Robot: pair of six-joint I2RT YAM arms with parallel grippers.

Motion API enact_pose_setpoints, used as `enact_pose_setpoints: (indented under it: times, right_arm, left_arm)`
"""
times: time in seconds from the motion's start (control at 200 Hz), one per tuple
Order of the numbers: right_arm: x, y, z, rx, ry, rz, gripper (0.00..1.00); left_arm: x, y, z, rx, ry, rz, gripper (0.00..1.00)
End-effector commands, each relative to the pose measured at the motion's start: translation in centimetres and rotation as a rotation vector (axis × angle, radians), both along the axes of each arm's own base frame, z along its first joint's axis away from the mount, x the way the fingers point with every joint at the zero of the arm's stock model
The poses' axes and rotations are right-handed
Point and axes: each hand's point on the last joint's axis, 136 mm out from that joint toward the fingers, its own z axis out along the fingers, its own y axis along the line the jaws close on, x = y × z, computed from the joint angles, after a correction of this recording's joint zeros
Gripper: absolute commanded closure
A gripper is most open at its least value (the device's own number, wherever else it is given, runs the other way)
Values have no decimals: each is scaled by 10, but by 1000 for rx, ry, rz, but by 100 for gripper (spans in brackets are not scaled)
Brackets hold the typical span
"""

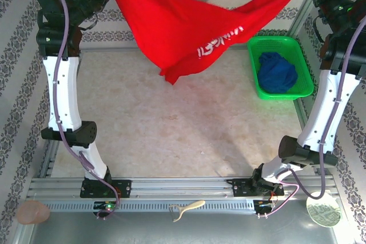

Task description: Fold the inside-out t-shirt

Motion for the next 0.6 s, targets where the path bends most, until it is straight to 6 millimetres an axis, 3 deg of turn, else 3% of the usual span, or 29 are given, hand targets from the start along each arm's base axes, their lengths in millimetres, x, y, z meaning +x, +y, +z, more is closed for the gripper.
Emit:
enact_pose_setpoints:
  times: [0.0, 0.045, 0.15, 0.245, 0.33, 0.395, 0.485, 0.595]
  right_arm:
    - [-30, 1, 34, -2, -113, -13, 100]
    - [-33, -2, 39, 7, -127, -17, 100]
    - [-43, -12, 52, 29, -161, -30, 100]
    - [-59, -13, 69, 44, -211, -18, 100]
    - [-81, -3, 88, 20, -272, -5, 100]
    - [-85, 5, 91, 11, -282, 12, 100]
    - [-62, 29, 74, -11, -238, 82, 100]
    - [-9, 59, 32, -10, -136, 165, 100]
  left_arm:
    - [-10, 5, 30, -93, -99, -32, 100]
    - [-6, 1, 28, -124, -67, -88, 100]
    - [-5, 30, 4, -46, 33, 70, 100]
    - [-21, 30, 26, -80, -46, 53, 100]
    - [-45, 24, 54, -116, -155, 20, 100]
    - [-54, 28, 54, -125, -164, 49, 100]
    - [-32, 42, 5, -120, -14, 139, 100]
    - [27, 53, -82, -147, 206, 162, 100]
